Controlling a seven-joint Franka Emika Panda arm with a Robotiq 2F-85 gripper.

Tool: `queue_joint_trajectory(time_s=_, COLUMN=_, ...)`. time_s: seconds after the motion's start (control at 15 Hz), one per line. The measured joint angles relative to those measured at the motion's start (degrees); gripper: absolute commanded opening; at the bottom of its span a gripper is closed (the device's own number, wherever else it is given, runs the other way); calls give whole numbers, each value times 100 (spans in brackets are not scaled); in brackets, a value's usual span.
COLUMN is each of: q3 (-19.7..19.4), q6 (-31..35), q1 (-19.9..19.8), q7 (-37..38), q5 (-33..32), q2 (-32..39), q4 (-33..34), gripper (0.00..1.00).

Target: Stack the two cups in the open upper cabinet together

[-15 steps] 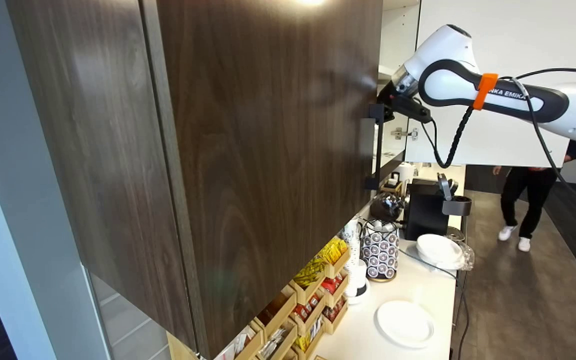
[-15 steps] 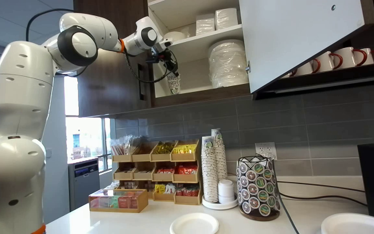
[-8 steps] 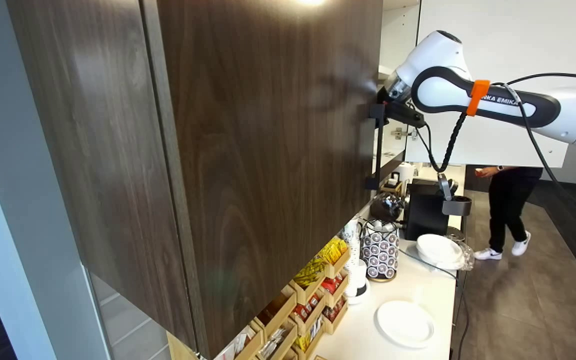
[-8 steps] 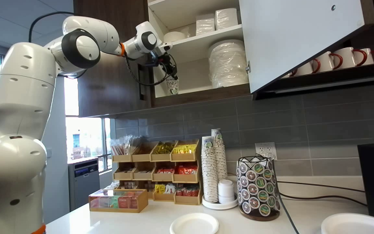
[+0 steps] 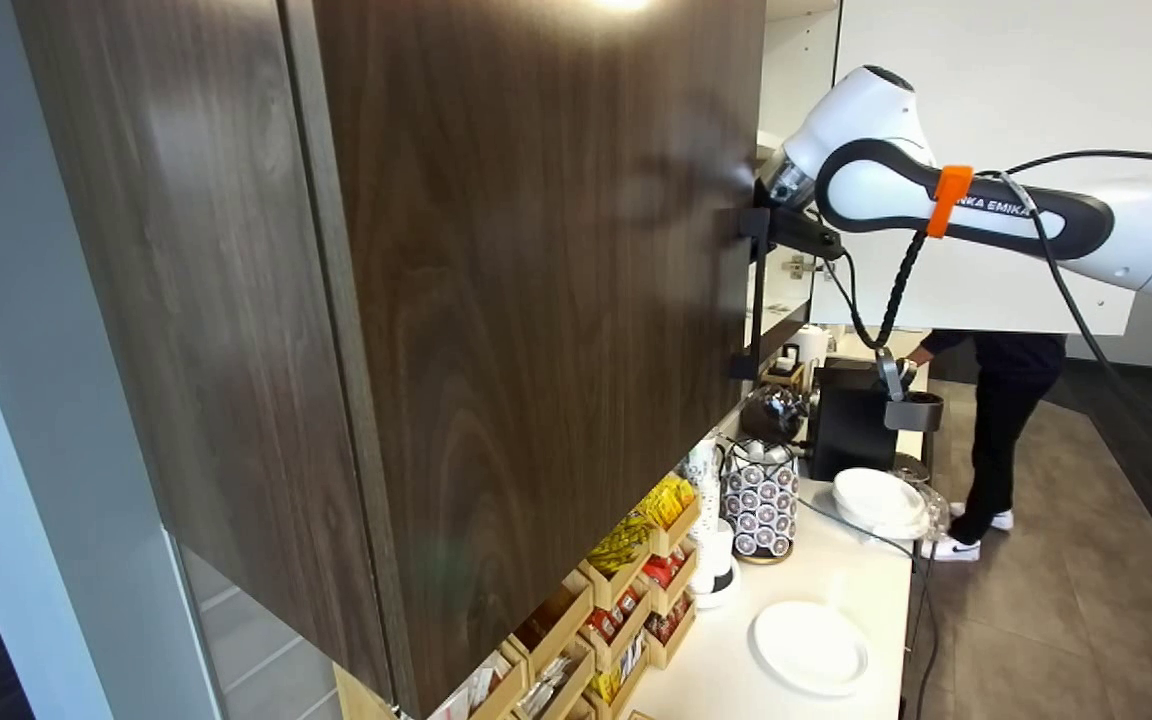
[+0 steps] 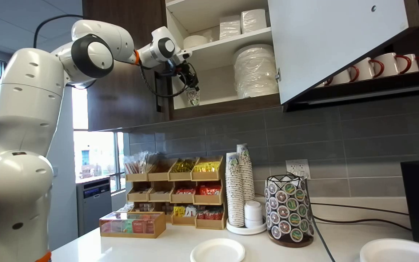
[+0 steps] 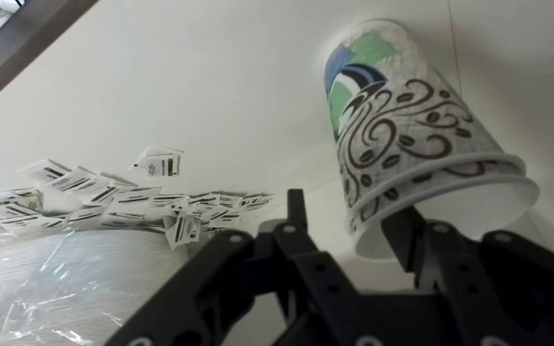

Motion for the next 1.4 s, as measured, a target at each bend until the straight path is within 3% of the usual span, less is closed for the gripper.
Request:
queue_joint_trajectory(time_s=0.07, q3=2, q6=0, q1=12, q7=0, q5=0, q2=10, q4=0, gripper=5)
queue_joint_trajectory(time_s=0.2, q3=6, q6=-1, q1=20, q7=0, q5=0, q2=29, q4=0, gripper=0)
queue_joint_trajectory(time_s=0.93, q3=-142, q6=-440, q1=-65, q7=-3, q5=-110, q2=43, q4=436, gripper=1)
queue_joint_trajectory(time_s=1.4, q3=-325, q6=-1184, q1=-106, q7=-273, q5=-594, q2=56, q4=817, gripper=1)
